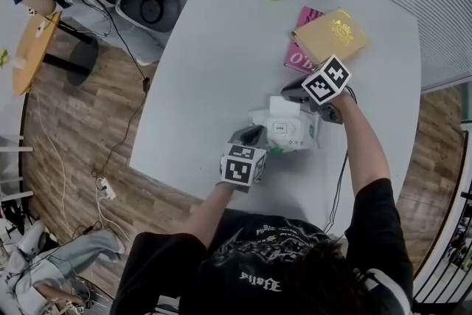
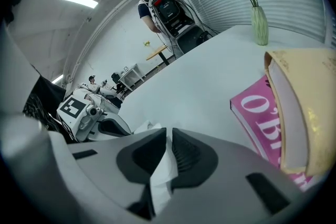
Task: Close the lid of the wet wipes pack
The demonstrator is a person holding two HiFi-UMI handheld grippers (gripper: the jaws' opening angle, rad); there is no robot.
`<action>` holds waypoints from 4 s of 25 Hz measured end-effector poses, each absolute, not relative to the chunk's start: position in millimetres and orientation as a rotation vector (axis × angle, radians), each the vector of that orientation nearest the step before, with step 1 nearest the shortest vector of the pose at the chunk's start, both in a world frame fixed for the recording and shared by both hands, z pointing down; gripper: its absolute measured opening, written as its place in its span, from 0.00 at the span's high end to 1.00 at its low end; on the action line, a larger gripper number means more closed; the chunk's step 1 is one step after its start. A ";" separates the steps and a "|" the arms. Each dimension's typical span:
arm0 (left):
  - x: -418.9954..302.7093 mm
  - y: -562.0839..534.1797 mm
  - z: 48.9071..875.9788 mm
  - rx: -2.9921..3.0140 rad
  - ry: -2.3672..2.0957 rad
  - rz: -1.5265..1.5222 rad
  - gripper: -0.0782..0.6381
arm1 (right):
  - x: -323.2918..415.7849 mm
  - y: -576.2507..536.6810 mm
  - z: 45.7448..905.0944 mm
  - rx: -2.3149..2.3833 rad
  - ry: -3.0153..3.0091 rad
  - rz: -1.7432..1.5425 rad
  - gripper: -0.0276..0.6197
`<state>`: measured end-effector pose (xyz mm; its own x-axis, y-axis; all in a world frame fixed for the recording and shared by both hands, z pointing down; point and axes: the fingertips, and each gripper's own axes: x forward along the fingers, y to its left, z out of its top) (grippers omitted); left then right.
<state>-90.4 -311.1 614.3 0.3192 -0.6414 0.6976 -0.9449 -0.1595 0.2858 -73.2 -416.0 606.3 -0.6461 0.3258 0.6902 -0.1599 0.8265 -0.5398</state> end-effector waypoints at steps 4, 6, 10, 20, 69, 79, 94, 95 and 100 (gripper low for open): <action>-90.3 -311.4 616.0 1.885 -1.406 0.549 0.88 | -71.6 -413.8 599.4 -0.114 -2.167 0.725 0.91; -90.3 -311.1 615.9 1.880 -1.422 0.552 0.88 | -71.5 -412.1 594.1 -0.112 -2.174 0.712 0.91; -90.8 -310.1 615.7 1.873 -1.443 0.559 0.88 | -71.2 -407.1 582.8 -0.101 -2.186 0.664 0.92; -90.8 -305.4 615.4 1.870 -1.428 0.499 0.88 | -67.4 -377.9 561.0 -0.090 -2.209 0.537 0.93; -92.8 -283.3 604.7 1.924 -1.522 0.505 0.88 | -44.0 -296.4 603.8 0.229 -2.225 0.854 0.96; -97.8 -269.3 602.7 1.923 -1.530 0.474 0.88 | -37.4 -307.1 606.8 0.430 -2.212 0.889 0.96; -104.5 -252.8 565.2 1.985 -1.573 0.381 0.88 | -32.0 -283.5 581.0 0.637 -2.346 0.780 0.96; -104.5 -253.1 558.2 2.002 -1.575 0.360 0.88 | -28.0 -281.2 573.8 0.648 -2.380 0.778 0.96; -96.4 -245.4 524.3 2.103 -1.578 0.271 0.88 | 12.9 -285.1 527.5 0.933 -2.530 0.589 0.96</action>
